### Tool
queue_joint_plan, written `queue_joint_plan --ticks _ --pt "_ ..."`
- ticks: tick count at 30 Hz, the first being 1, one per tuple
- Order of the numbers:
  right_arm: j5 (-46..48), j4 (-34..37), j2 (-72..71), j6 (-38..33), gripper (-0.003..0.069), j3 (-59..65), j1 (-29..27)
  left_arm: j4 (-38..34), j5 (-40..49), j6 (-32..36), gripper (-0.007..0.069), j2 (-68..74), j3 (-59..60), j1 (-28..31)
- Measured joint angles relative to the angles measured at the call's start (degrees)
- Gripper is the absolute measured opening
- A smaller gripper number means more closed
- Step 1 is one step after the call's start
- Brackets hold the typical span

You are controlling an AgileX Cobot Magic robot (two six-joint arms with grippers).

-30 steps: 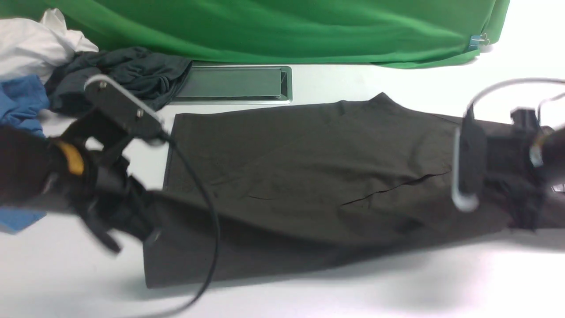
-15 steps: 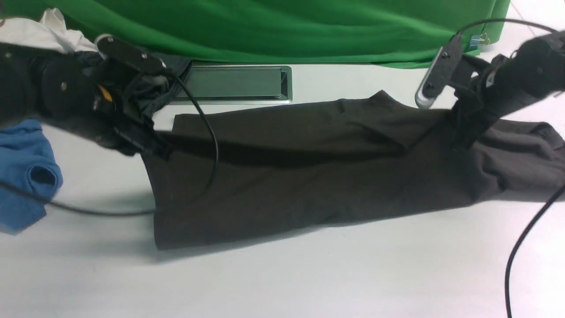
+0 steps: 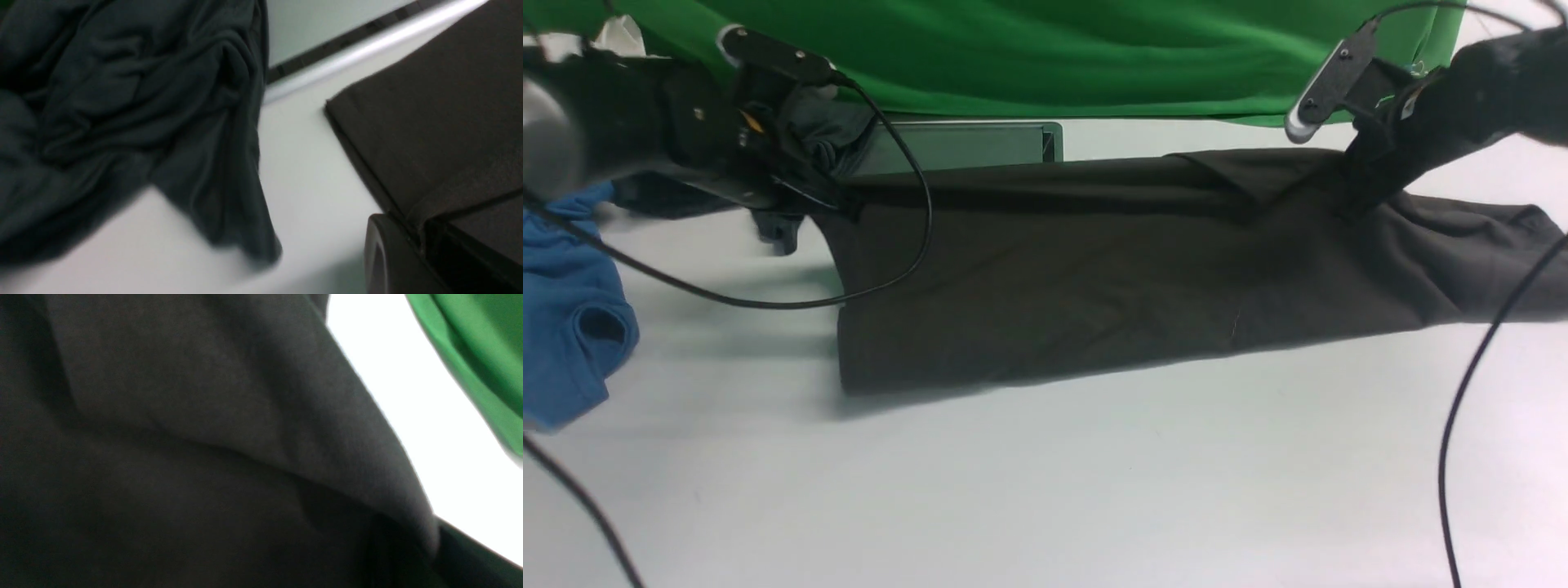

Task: Fold a long-sleeved shirt on a white desktop.
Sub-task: 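Pull the folded dark garment lengthwise by its ends to straighten it flat on the table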

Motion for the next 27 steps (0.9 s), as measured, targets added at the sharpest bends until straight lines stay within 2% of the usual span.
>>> queue_joint_plan --ticks 5,6,9,10,11,12,14,16,18,19,20,21,22,23,24,25,26,27 --pt "-5.14 -0.11 4.14 2.95 0.0089 -1.09 -0.42 0.05 -6.27 0.01 0.0045 4.14 -1.55 0.0" --pt "-7.28 -0.27 5.36 4.78 0.016 -1.15 -0.75 0.18 -9.04 0.01 0.0053 5.63 -1.61 0.0" --pt "-9.68 -0.33 6.23 7.26 0.0284 -1.21 -1.08 0.55 -12.34 0.01 0.0078 7.17 -1.75 0.05" --pt "-10.53 -0.45 6.28 8.9 0.0379 -1.21 -1.15 0.55 -14.66 0.06 0.0111 8.09 -1.86 0.11" --pt "-10.74 -0.5 6.22 9.93 0.0439 -1.27 -1.15 0.55 -15.65 0.08 0.0132 8.66 -1.93 0.11" --pt "-10.75 -0.56 5.85 11.51 0.0482 -1.34 -1.2 0.55 -16.73 0.08 0.0162 9.06 -2.01 0.17" --pt "-8.66 -0.62 4.15 14.34 0.0513 -1.34 -1.14 0.55 -18.92 0.08 0.0237 9.79 -2.05 0.17" --pt "-5.92 -0.4 2.03 17.54 0.0491 -1.34 -0.88 0.55 -20.28 0.08 0.03 10.11 -2.05 0.19" --pt "-1.98 1.38 -1.58 19.64 0.0405 -1.4 -0.46 0.55 -21.4 0.02 0.0362 9.93 -2.08 0.19" --pt "-1.49 1.38 -1.9 19.64 0.0405 -1.4 -0.37 0.55 -21.39 0.02 0.0372 9.89 -2.08 0.19" --pt "3.25 5.65 -4.16 18.68 0.0283 -1.95 0.42 0.55 -20.65 -0.19 0.0402 8.8 -2.08 0.19" --pt "4.38 6.23 -4.49 18.35 0.0269 -2.13 0.68 0.55 -20.28 -0.25 0.0404 8.8 -2.08 0.19" --pt "7.74 9.95 -4.97 15.77 0.0184 -2.65 1.3 0.05 -18.64 -0.67 0.04 7.61 -2.08 0.01" --pt "10.12 13.21 -4.97 13.29 0.012 -3.19 1.93 -0.81 -16.36 -1.37 0.0377 6.05 -2.08 -0.44" --pt "12.39 16.79 -4.13 10.64 0.0072 -3.88 2.72 -1.55 -12.82 -1.65 0.0323 4.63 -2.18 -1.18" --pt "12.98 17.78 -3.75 9.85 0.0057 -4.12 2.94 -1.7 -12.19 -1.61 0.0312 4.08 -2.2 -1.32" --pt "14.54 20.66 -1.67 7.7 0.0035 -5.11 3.69 -2.87 -6.46 -0.86 0.0185 2.1 -2.19 -3.19" --pt "15.06 21.67 -0.45 7.1 0.0027 -5.72 3.89 -3.49 -4.02 0.01 0.0128 1.35 -2.19 -4.25"
